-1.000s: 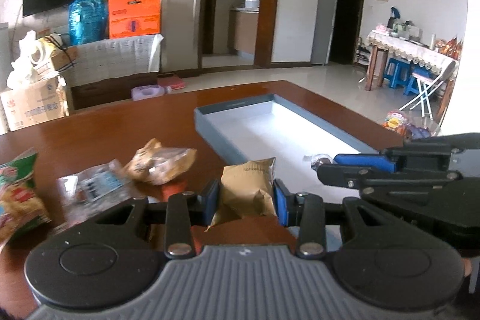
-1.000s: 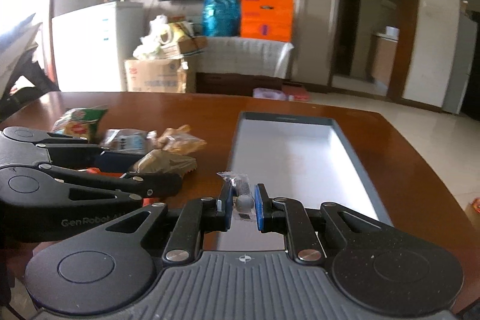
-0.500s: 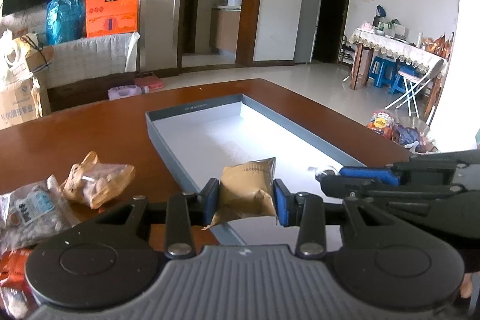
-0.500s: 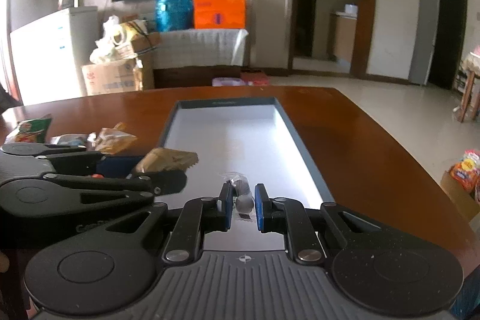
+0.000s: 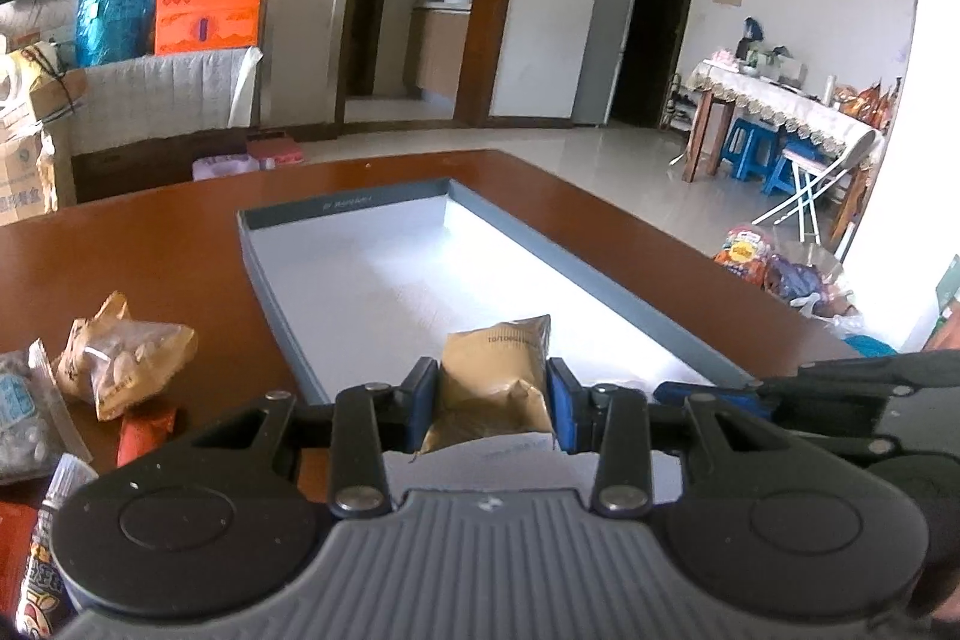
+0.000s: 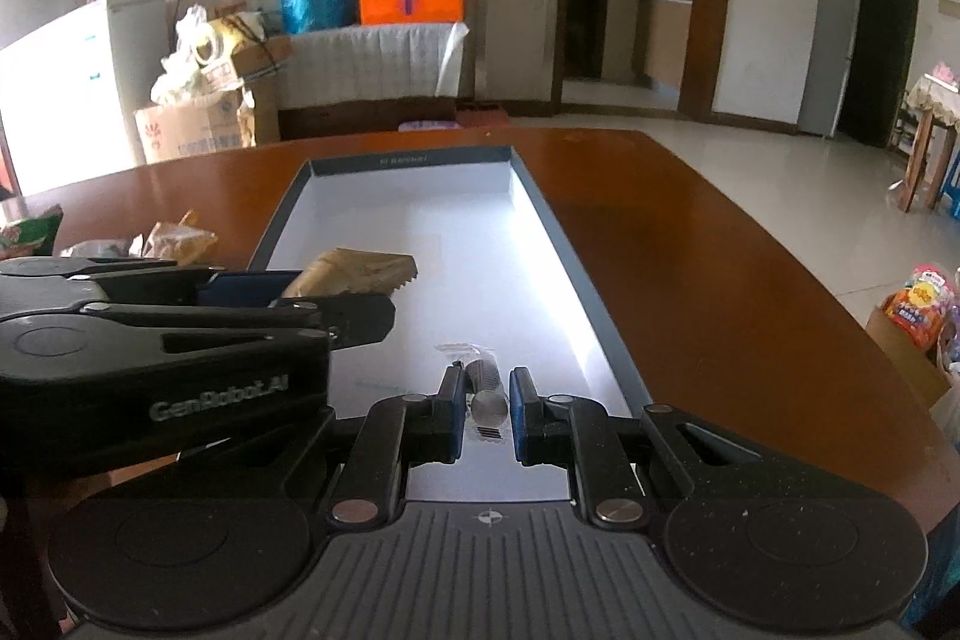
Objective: Organize snacks
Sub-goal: 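Carry both packets over the gray box and open both grippers, then withdraw both grippers from the box back toward the snacks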
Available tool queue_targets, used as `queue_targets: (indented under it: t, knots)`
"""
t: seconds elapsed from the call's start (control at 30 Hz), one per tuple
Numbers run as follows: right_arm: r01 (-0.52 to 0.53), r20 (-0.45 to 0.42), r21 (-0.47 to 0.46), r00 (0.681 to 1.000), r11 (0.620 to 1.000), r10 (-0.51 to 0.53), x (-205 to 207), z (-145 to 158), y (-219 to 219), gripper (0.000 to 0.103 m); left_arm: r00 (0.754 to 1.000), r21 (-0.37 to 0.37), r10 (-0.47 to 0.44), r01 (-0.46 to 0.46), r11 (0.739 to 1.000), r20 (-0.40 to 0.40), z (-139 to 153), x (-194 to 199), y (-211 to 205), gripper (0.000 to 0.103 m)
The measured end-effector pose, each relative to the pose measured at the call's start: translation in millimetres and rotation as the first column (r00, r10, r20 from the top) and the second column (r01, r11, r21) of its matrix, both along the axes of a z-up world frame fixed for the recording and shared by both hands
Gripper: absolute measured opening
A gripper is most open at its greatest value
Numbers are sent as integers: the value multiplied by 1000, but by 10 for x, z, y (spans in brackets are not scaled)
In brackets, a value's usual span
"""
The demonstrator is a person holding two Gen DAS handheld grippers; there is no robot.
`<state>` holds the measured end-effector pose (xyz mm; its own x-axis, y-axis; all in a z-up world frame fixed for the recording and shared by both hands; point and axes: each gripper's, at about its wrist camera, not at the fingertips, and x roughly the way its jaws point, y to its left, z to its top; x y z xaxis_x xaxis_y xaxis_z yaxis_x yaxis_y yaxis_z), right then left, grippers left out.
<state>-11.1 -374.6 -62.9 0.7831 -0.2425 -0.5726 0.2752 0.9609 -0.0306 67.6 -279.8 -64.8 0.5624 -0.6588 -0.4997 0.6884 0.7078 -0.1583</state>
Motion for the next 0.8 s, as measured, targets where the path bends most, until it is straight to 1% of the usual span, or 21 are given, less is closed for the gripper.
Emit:
queue_targets:
  t: [0.07, 0.13, 0.2, 0.33, 0.4, 0.47, 0.57, 0.63, 0.7, 0.8]
  knots:
    - [0, 2, -1, 1000, 1000, 0, -2, 3, 5, 18, 1000, 11, 16, -16, 1000, 11, -14, 11, 0, 37]
    - [-1, 2, -2, 1000, 1000, 1, 2, -2, 14, 18, 999, 18, 20, -21, 1000, 30, -17, 5, 2, 40]
    - [-1, 1, 0, 1000, 1000, 1, -6, 0, 12, 18, 999, 11, 15, -15, 1000, 29, -16, 3, 17, 47]
    - [7, 6, 3, 1000, 1000, -7, -22, 0, 6, 18, 1000, -11, 5, -5, 1000, 27, 6, -5, 59, 56]
    - [8, 9, -1, 1000, 1000, -8, -35, 5, 10, 18, 999, -21, 5, -4, 1000, 33, 22, -17, 80, 72]
    - [6, 10, 2, 1000, 1000, -6, -56, -2, 7, 19, 999, -31, 11, -9, 999, 49, 36, -36, 98, 80]
    - [6, 24, 1, 1000, 1000, -6, -62, 12, 13, 20, 998, -35, 11, -9, 999, 59, 58, -50, 113, 81]
    - [10, 31, -3, 999, 1000, -10, -71, 23, 14, 26, 998, -36, 15, -13, 999, 58, 62, -51, 111, 81]
    - [13, 37, -3, 999, 1000, -13, -79, 33, 13, 30, 998, -41, 16, -13, 999, 55, 76, -60, 134, 81]
    - [7, 61, -8, 998, 1000, -6, -92, 60, 26, 31, 998, -50, 18, -15, 999, 58, 113, -81, 174, 81]
